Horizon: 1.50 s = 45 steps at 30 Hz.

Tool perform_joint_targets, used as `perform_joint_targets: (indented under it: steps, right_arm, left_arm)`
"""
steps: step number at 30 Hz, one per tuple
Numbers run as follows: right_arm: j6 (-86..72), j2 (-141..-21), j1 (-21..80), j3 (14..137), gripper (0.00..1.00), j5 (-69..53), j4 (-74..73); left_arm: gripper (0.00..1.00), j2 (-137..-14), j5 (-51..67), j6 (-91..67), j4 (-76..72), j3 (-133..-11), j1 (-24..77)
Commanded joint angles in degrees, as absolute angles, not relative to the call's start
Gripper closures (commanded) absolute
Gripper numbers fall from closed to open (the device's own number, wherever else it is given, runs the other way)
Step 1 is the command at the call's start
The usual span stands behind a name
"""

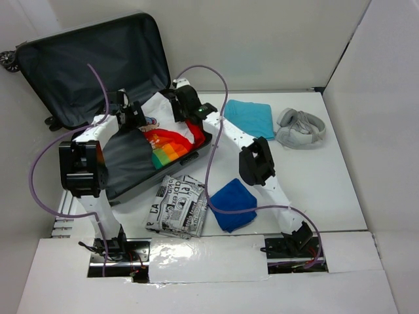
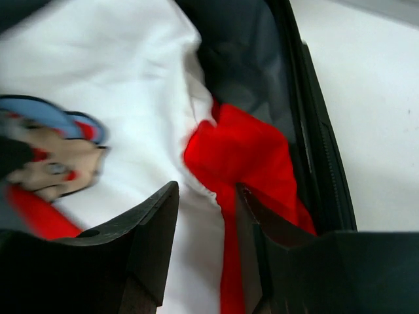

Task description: Pack the luggage

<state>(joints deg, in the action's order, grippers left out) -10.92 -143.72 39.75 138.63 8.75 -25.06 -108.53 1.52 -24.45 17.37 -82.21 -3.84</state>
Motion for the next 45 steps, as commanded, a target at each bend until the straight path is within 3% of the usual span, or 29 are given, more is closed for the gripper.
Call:
perform_joint_targets:
  steps: [1,8,11,12,16,25,29,34,35,36,37,39,45]
  right_arm:
    - [-11.78,-147.29,38.15,138.6,0.53,13.18,-21.45]
    - [-13.53,-147.93,37.62,135.36,0.56,13.97,-20.22]
    - [-13.54,-146.43,37.62,132.63,0.56,13.97,-18.99]
    - [-14.06,-146.43,37.62,131.41,0.56,13.37,-18.98]
    - [-16.43,-144.67,37.62,128.06,0.6,13.36,-19.51]
    - [-21.88,-140.1,38.14,115.52,0.62,15.91,-19.95]
    - [-23.02,-136.15,39.28,108.47,0.62,18.8,-18.46]
    - [-22.5,-139.47,37.79,113.89,0.62,16.97,-23.19]
    - [-21.98,-140.09,37.79,116.08,0.61,16.44,-23.81]
    - [-21.45,-140.1,37.79,116.1,0.6,16.44,-23.82]
    - [-20.75,-140.1,37.79,116.1,0.59,15.48,-22.6]
    - [-19.69,-140.1,37.79,115.31,0.57,14.85,-21.88]
    - [-15.56,-138.17,38.41,118.73,0.51,14.85,-23.03]
  left_arm:
    - [0.04,-111.7,-1.23,-26.02,17.92,-86.12,-3.87]
    - [0.24,-120.49,3.42,-26.72,16.7,-95.26,-3.87]
    - [0.38,-122.61,6.41,-27.25,16.0,-98.61,-3.87]
    - [0.49,-123.3,8.24,-27.25,14.43,-98.61,-3.87]
    - [0.65,-123.31,11.95,-25.75,9.25,-98.61,-3.87]
    - [0.67,-125.76,13.62,-25.22,8.96,-99.84,-3.87]
    - [0.62,-127.87,13.62,-25.22,10.2,-100.98,-3.87]
    - [0.53,-129.37,11.25,-25.93,16.0,-103.8,-3.87]
    - [0.47,-129.37,11.25,-25.93,16.0,-103.28,-3.87]
    - [0.26,-129.37,11.25,-25.93,16.0,-103.27,-3.87]
    - [0.15,-129.37,10.73,-25.93,16.52,-102.66,-3.87]
    - [0.02,-127.97,10.72,-25.31,16.52,-101.96,-3.87]
    - [0.0,-120.61,11.95,-24.18,16.0,-98.97,-3.87]
